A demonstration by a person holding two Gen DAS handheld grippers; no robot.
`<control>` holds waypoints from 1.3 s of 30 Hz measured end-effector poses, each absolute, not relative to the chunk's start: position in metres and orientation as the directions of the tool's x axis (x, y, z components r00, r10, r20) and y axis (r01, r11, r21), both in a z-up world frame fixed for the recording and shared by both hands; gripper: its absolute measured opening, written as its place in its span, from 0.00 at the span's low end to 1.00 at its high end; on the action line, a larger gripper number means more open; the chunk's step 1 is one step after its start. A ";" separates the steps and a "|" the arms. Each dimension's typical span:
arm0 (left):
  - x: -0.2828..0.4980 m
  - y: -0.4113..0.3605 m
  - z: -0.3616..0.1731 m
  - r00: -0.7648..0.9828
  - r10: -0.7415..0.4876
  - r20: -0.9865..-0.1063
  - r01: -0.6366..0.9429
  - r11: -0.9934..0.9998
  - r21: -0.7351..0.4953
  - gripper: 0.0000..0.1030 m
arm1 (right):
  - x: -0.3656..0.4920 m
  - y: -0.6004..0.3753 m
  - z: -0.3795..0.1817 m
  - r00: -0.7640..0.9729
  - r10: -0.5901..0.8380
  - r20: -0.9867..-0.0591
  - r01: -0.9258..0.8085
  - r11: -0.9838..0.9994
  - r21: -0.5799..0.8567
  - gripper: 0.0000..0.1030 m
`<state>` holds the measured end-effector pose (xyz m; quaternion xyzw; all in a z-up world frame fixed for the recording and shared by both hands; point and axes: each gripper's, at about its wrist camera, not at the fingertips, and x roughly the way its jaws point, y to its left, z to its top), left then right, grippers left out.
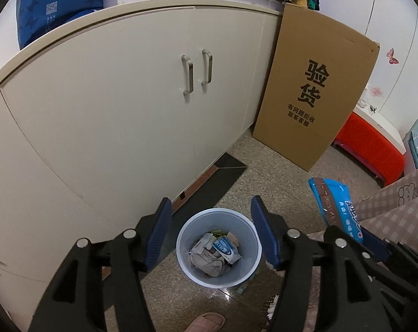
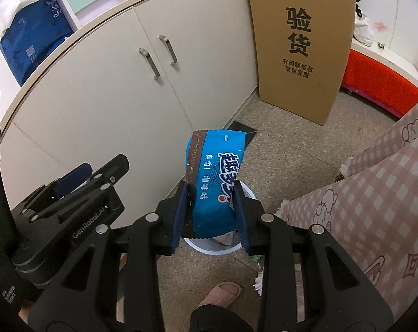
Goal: Collect trash
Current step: 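Carry the carton and snack bag over the wastebasket and open both tools, then move both open tools back over the table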
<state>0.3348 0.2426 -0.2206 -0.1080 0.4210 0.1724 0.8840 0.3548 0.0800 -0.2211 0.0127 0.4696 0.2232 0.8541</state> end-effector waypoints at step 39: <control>0.307 0.195 -0.145 0.683 0.209 -0.700 -0.378 0.921 -0.095 0.64 | 0.314 -0.032 -0.120 0.704 0.366 -0.608 -0.254 0.930 0.266 0.62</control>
